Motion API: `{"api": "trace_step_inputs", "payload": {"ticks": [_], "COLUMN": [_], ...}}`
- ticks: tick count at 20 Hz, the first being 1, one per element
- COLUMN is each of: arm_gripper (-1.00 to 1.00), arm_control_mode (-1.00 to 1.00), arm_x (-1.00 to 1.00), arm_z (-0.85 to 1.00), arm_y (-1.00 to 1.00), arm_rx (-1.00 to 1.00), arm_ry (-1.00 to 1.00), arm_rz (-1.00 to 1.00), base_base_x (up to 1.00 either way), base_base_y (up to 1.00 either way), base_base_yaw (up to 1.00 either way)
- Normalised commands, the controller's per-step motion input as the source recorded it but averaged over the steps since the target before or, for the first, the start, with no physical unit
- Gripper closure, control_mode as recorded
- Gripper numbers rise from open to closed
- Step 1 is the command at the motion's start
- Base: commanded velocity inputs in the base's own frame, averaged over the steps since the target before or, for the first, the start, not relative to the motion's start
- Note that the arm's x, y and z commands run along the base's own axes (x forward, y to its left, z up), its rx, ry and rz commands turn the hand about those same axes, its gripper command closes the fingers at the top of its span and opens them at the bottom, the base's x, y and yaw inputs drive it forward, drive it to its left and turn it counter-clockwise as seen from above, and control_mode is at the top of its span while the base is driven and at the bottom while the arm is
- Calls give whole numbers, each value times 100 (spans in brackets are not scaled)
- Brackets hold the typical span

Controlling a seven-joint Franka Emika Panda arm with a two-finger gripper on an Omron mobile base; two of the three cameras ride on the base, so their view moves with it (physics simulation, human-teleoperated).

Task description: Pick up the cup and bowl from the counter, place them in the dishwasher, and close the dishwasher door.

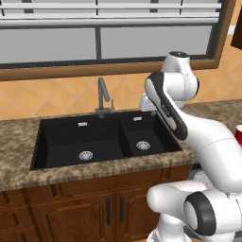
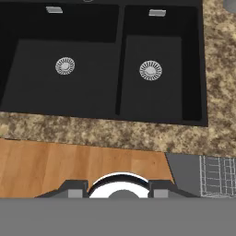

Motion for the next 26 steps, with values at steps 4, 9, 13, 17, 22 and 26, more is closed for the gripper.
{"api": "trace_step_inputs", "payload": {"ticks": [4,9,13,17,22,26], "arm_gripper": [-100,-100,-100,-100,-100,-100], "arm_control_mode": [-100,-100,-100,-100,-100,-100], "arm_x": [-10,12,63,82,16,10], "arm_z": [-14,-54,-49,-4,0,-41], "arm_y": [-78,-100,-100,-100,-100,-100], "arm_rx": [8,2,-6,-21,-5,11], "arm_ry": [0,0,3,20,30,13], "arm_rz": [-2,-2,0,-5,-17,-19], "base_base_x": [0,0,0,0,0,0], "base_base_y": [0,0,0,0,0,0], "base_base_yaw": [0,0,0,0,0,0]}}
